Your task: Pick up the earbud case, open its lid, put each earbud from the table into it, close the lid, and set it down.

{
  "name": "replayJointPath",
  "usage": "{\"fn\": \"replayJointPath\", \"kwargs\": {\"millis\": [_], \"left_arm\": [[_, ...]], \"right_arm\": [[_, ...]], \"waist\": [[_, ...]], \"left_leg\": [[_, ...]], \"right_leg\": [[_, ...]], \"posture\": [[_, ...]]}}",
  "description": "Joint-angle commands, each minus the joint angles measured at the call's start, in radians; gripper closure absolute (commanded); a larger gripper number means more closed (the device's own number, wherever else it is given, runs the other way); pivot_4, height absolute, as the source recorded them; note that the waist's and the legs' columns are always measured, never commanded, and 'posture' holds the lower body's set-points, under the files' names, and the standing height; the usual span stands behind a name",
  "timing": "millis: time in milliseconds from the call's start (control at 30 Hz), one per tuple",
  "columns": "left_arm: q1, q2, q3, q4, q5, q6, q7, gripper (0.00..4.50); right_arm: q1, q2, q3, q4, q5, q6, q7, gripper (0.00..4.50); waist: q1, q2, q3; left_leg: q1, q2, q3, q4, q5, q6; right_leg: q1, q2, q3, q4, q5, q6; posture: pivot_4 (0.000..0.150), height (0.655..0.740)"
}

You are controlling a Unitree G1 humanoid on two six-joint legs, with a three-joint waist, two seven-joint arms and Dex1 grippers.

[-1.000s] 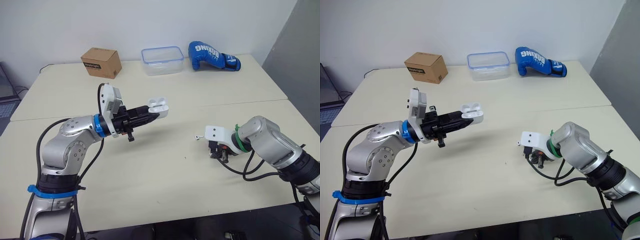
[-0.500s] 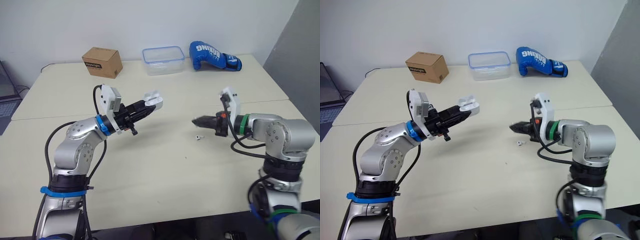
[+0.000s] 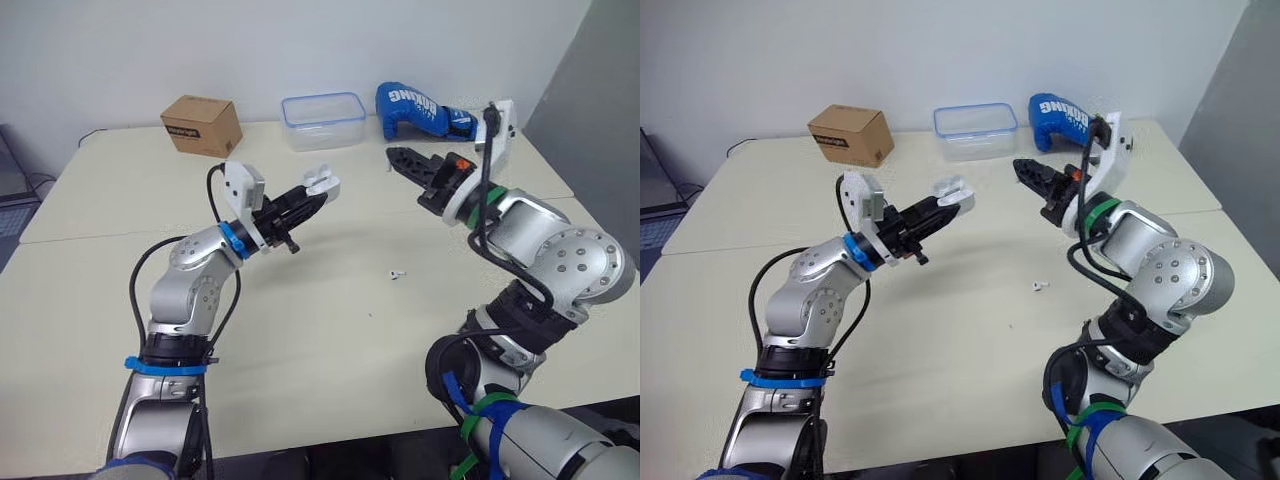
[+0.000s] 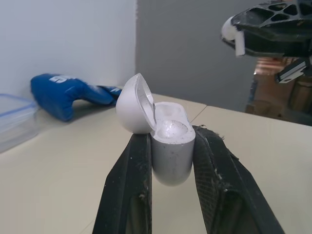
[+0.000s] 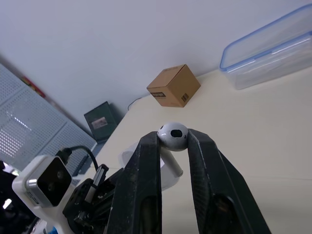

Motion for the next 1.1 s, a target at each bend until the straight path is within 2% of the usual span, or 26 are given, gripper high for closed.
{"fn": "replayJointPath", "kwargs": {"millis": [33,567,833,1100], "left_arm": [[-0.035,-0.013,-0.015,-0.003,0.009,-0.001,0.012,3.71],[-0.039,-0.009,-0.02,-0.061,-0.027,0.1,-0.008,3.71],[-0.018,0.014,-0.015,-0.093,-0.035,0.111,-0.024,3.71],[-0.025,0.016,-0.006,-0.091,-0.042,0.111,-0.019,3.71]], "right_arm": [[0.064,0.082,0.105,-0.02,0.059,-0.075,-0.01,4.1],[0.215,-0.054,0.412,0.061,0.114,-0.411,-0.043,4.1],[0.22,-0.097,0.449,0.111,0.124,-0.529,-0.053,4.1],[0.226,-0.113,0.467,0.129,0.147,-0.55,-0.063,4.1]], "waist": [[-0.005,0.0,0.0],[-0.012,0.0,0.0],[-0.014,0.0,0.0],[-0.014,0.0,0.0]], "left_leg": [[0.0,0.0,0.0,0.0,0.0,0.0],[0.0,0.0,0.0,0.0,0.0,0.0],[0.0,0.0,0.0,0.0,0.0,0.0],[0.0,0.0,0.0,0.0,0.0,0.0]], "right_leg": [[0.0,0.0,0.0,0.0,0.0,0.0],[0.0,0.0,0.0,-0.001,0.0,0.0],[0.0,0.0,0.0,-0.001,0.0,0.0],[0.0,0.0,0.0,-0.001,0.0,0.0]], "posture": [[0.15,0.74],[0.15,0.74],[0.15,0.74],[0.15,0.74]]}}
